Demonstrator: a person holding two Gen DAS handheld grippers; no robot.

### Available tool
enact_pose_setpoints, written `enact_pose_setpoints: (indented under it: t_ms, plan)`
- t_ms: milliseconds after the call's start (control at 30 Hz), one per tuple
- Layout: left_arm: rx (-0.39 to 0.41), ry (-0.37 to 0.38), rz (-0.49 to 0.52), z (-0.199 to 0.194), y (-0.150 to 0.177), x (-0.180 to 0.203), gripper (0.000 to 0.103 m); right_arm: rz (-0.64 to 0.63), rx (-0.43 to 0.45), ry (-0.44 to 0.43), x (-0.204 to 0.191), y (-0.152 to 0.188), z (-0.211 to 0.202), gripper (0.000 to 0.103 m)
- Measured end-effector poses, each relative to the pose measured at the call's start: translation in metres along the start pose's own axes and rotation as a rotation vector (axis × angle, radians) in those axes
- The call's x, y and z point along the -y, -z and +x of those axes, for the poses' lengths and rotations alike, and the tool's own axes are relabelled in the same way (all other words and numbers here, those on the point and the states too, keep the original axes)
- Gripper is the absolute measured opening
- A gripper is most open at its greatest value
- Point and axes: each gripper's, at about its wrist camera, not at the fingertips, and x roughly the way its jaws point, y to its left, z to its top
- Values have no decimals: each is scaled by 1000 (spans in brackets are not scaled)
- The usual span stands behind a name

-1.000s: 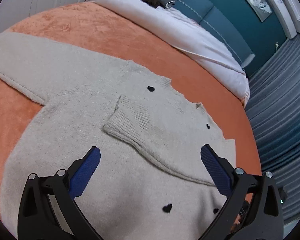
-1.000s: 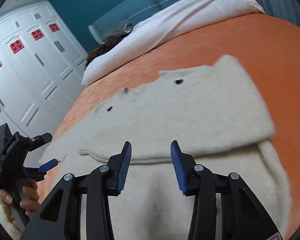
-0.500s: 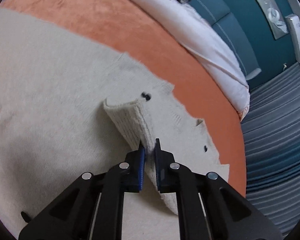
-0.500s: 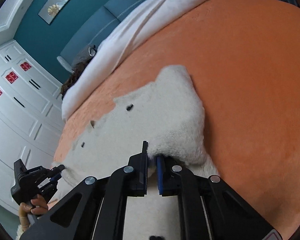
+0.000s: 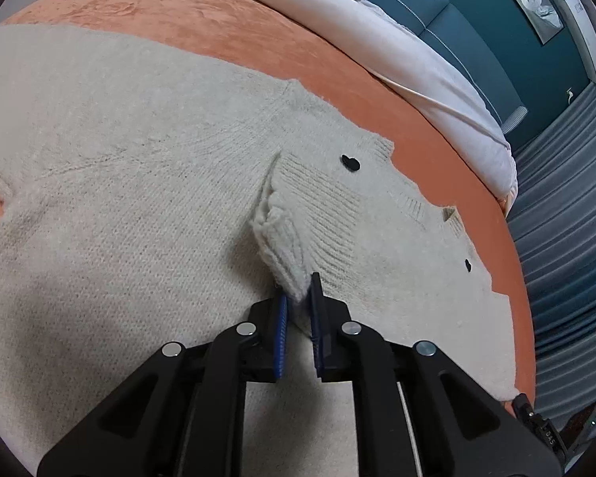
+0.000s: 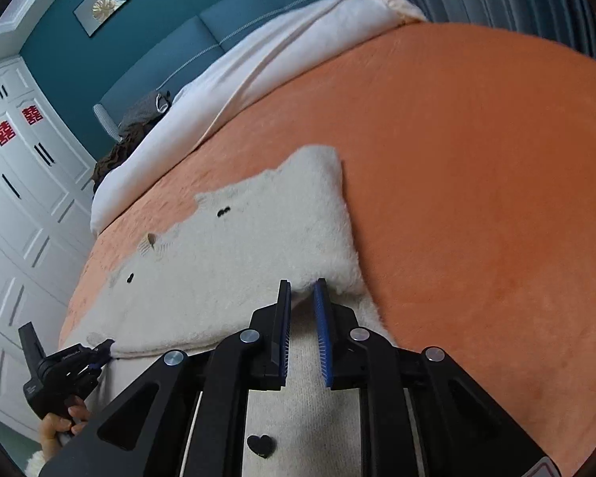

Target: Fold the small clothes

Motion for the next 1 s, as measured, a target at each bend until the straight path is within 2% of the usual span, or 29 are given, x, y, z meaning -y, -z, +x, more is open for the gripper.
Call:
enact_pose_setpoints:
  t_ms: [67,133,200,233,300,333,367,400,500,567,633,667,733,767,833,867,933,1000]
  plan:
    - [1,-7,8,0,-1,2,11,-58,33,-22,-18,-6,-6,15]
    - [6,-17,25,1,0,5,11,-147,-16,-79,-45,-14,9,15]
    - [9,-22,35,3,2,5,11,-217,-111,-125,-66,-14,41,15]
    - [9,-18,32,3,2,4,11,-225,-143,-115,-69,-8,56,14]
    - [3,-2,23,2,1,2,11,-188,-184,-32,-53,-4,77,12]
    - [0,9,21,1,2,-1,11,-142,-184,4,-36,-3,78,6]
    - [-4,23,20,0,1,-4,11,-84,-175,13,-16,-3,73,0]
    - [-7,39,22,0,0,-6,11,-14,-153,10,6,-3,63,0]
    - [-14,86,2,-6,-1,-15,12,83,-83,44,45,-2,27,0]
    - [8,96,-35,-22,-4,-26,14,47,-68,87,38,5,6,15]
    - [44,81,-72,-42,-11,-46,23,-37,-81,44,14,20,-10,15]
    - [65,62,-102,-54,-18,-64,29,-70,-90,23,2,29,-14,15]
    - [111,24,-168,-79,-33,-104,35,-147,-126,-10,-26,54,-19,15]
    - [144,-14,-203,-94,-44,-130,43,-175,-140,-25,-40,67,-19,16]
    - [222,-147,-277,-124,-62,-177,58,-228,-164,-48,-61,89,-12,24]
    - [267,-202,-328,-141,-72,-204,64,-248,-177,-32,-68,101,-7,28]
    - [332,-288,-424,-169,-91,-252,67,-268,-183,-9,-78,113,-5,36]
    - [376,-344,-501,-188,-109,-294,67,-303,-174,2,-85,117,-3,44]
